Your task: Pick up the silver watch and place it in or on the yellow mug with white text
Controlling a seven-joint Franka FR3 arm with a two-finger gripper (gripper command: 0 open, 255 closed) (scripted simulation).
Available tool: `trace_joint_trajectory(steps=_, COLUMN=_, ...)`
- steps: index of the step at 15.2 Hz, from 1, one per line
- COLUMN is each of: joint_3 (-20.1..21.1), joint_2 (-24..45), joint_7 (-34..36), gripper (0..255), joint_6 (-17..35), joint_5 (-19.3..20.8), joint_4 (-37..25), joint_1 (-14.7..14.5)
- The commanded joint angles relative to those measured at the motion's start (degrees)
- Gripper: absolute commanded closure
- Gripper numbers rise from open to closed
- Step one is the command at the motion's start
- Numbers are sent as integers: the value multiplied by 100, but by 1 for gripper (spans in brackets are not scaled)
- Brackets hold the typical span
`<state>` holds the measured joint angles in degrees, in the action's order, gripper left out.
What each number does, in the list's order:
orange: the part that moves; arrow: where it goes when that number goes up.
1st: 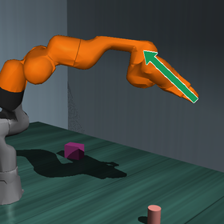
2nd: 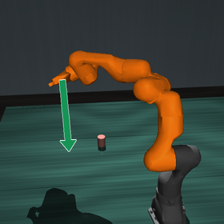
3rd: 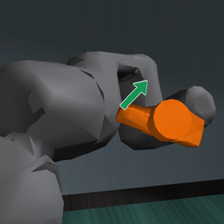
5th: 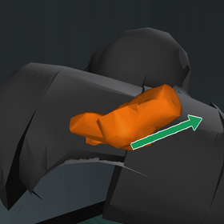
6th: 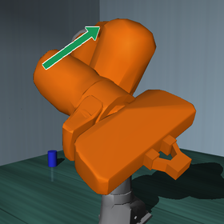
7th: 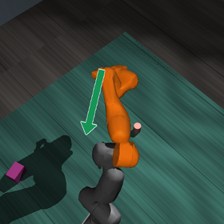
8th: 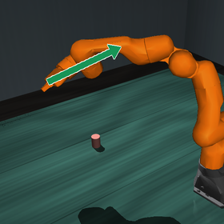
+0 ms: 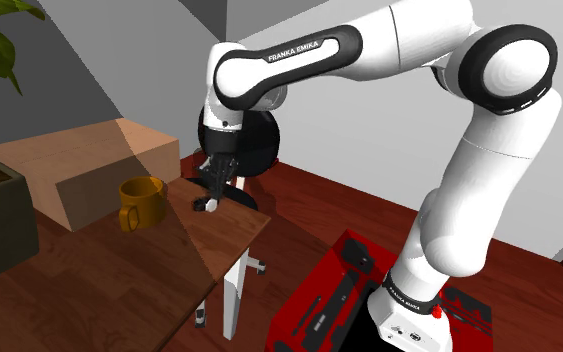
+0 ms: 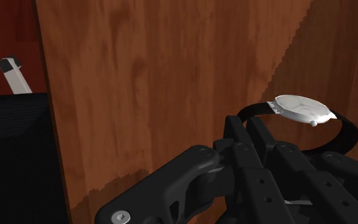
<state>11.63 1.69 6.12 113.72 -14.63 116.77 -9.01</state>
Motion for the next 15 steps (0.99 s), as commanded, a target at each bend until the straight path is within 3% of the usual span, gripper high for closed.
trace_joint_trajectory(steps=1, joint_3=-4, joint_2=-41, joint_7=31, gripper=255, joint_6=-158, joint_5=8, joint_4=-117, joint_1=5)
trace_joint_trajectory(steps=15, joint_3=-33, joint_2=-262, joint_7=224, gripper=255, joint_6=-1163, joint_5=46, joint_4=-920, joint_1=34)
